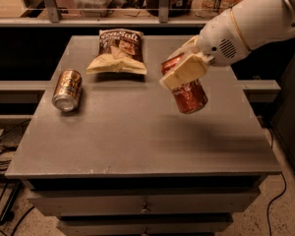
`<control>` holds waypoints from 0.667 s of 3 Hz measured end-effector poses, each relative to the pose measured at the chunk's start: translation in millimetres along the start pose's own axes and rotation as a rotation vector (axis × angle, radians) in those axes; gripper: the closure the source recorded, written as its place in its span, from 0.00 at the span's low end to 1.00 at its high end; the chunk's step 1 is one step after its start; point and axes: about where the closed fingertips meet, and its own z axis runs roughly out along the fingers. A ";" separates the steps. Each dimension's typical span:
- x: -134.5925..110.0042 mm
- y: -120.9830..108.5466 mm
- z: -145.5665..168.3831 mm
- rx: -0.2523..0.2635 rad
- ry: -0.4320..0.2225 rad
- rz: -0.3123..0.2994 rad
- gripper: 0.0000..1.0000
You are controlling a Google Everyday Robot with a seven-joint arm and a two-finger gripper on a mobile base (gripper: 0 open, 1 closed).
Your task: Place coke can upright
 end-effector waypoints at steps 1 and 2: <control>-2.9 3.7 3.7 -0.020 0.037 -0.018 1.00; -10.2 13.6 13.4 -0.030 0.072 -0.122 1.00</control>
Offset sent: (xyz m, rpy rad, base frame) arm -0.0140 0.0366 -0.0049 -0.1705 -0.1649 0.2417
